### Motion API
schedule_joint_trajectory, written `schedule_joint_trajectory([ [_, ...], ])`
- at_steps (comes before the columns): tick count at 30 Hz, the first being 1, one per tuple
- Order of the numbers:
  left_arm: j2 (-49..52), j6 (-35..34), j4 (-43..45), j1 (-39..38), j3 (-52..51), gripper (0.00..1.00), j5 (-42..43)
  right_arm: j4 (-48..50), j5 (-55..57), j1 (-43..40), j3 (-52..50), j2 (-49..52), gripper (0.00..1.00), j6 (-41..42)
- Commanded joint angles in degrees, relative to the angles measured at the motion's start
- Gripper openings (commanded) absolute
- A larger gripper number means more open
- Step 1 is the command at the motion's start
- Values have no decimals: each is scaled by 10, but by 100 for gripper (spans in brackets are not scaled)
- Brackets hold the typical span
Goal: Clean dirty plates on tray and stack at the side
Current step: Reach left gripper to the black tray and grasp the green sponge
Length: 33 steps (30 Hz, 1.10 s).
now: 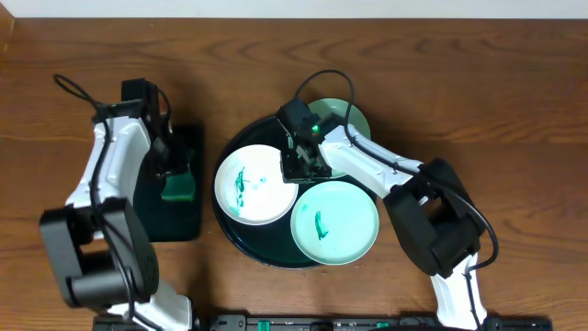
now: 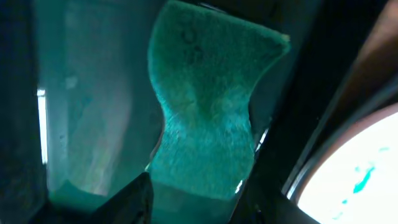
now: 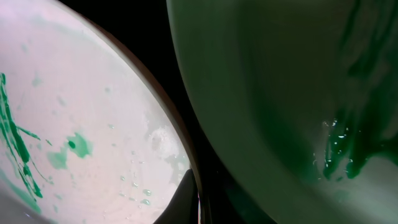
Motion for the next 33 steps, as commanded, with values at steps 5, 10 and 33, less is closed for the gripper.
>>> schedule_joint_trajectory([
  [5,58,31,42,3,5,40,9,4,-2,3,7,24,1,-3],
  [10,92,31,57,3,5,38,8,7,-5,3,7,24,1,-3],
  [33,9,21,21,2,19,7,21,7,-15,-1,7,24,1,-3],
])
